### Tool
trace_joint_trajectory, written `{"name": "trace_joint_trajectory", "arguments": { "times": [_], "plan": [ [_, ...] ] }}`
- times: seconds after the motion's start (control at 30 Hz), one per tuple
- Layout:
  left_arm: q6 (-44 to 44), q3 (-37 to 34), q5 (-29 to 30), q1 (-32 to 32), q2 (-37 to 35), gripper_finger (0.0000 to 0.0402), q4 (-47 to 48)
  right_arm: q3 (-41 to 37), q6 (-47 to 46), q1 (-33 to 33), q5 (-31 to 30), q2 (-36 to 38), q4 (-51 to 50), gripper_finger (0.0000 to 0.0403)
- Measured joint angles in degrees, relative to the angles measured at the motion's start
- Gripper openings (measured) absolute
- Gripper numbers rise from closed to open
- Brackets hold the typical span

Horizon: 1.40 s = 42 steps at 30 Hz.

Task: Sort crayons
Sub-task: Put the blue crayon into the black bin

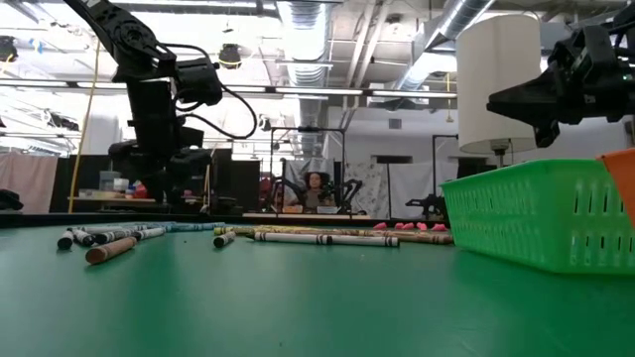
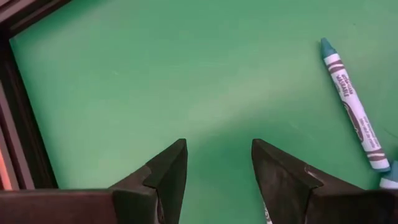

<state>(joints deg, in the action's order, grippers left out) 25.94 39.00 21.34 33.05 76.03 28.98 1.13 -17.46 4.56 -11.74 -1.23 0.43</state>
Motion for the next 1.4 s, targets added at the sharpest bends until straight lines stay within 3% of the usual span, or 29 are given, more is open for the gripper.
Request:
{"name": "trace_joint_trajectory", "arguments": {
  "times": [0.17, 0.37, 0.6, 0.83, 0.93, 1.13, 1.4],
  "plan": [
    [-0.32, 0.0, -1.38, -0.03, 0.0, 0.0169, 0.43, 0.0, -0.49, -0.02, 1.11, 0.0, -0.17, 0.0068],
    [-0.93, -0.48, -12.9, -1.4, 0.0, 0.0169, 0.98, 0.0, -2.0, -0.02, 1.13, 0.0, -0.17, 0.0068],
    [1.9, -5.72, -8.53, -4.34, 0.0, 0.0169, -0.88, 0.0, -3.55, -0.04, 1.15, 0.0, -0.15, 0.0068],
    [3.05, -9.42, -9.6, -4.38, -0.34, 0.0165, -6.03, 0.0, -3.64, -0.02, 1.17, 0.0, -0.15, 0.0068],
    [3.01, -9.22, -10.34, -4.38, -0.26, 0.0137, -6.02, 0.0, -3.64, -0.02, 1.22, 0.0, -0.15, 0.0068],
    [0.72, -9.27, -11.56, -4.41, -0.15, 0.0018, -5.89, 0.02, -3.5, -0.02, 1.22, 0.0, -0.13, 0.0068],
    [1.04, -7.83, -11.02, -4.58, -1.73, 0.0004, -5.42, 0.0, -3.31, -0.02, 1.24, 0.0, -0.13, 0.0068]
  ]
}}
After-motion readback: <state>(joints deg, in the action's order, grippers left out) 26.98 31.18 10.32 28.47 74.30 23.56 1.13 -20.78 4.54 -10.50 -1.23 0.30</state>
